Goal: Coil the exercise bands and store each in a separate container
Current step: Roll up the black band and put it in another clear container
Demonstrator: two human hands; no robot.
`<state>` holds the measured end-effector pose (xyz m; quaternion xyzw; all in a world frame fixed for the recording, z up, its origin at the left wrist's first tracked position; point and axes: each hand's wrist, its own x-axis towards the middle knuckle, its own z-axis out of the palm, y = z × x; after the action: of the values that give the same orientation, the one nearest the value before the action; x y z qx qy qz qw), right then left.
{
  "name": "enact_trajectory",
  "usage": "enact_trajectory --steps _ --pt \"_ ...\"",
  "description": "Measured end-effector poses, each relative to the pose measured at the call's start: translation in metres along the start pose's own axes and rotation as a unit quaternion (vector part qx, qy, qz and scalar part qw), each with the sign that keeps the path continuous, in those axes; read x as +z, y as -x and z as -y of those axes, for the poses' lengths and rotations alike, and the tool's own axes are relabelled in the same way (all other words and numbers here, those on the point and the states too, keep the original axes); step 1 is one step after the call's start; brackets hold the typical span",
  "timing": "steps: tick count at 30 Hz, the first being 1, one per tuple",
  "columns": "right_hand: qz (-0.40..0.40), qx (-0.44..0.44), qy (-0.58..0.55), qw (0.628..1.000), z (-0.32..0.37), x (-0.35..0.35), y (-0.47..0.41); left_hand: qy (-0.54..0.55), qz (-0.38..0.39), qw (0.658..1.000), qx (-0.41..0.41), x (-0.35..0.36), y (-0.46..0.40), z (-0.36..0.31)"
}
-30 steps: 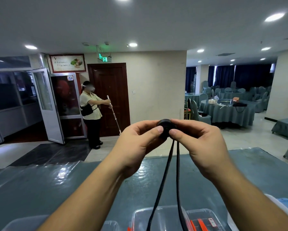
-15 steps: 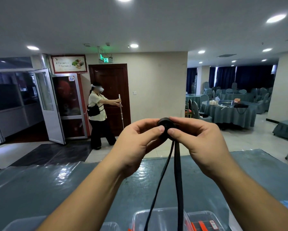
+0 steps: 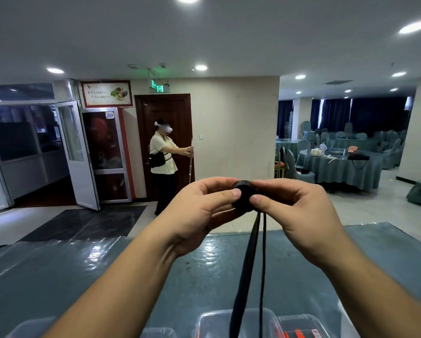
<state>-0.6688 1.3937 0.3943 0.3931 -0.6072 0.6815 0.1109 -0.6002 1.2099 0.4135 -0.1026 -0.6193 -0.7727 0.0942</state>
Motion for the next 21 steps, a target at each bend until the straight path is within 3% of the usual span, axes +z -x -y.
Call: enact_trajectory --steps 4,8,11,18,21 --pt "0.047 0.002 0.026 0.999 0.002 -0.006 -0.004 -0.044 0.012 0.999 0.003 -0.002 -0.002 -0.005" --pt "-0.03 -0.009 -0.039 0.999 -0.002 0.0 -0.002 0.028 -0.001 0.999 0.021 0.002 -0.006 0.0" --pt "-0.02 -0.013 -0.024 0.999 -0.008 0.0 0.001 0.079 -0.02 0.997 0.018 0.002 -0.009 0.006" --pt "0.048 -0.002 0.056 0.997 0.0 -0.011 -0.007 -0.136 -0.017 0.99 0.037 -0.007 -0.011 0.0" --pt "0.012 -0.029 0.025 0.999 0.002 -0.006 -0.009 -0.03 -0.012 0.998 0.051 -0.005 -0.012 0.001"
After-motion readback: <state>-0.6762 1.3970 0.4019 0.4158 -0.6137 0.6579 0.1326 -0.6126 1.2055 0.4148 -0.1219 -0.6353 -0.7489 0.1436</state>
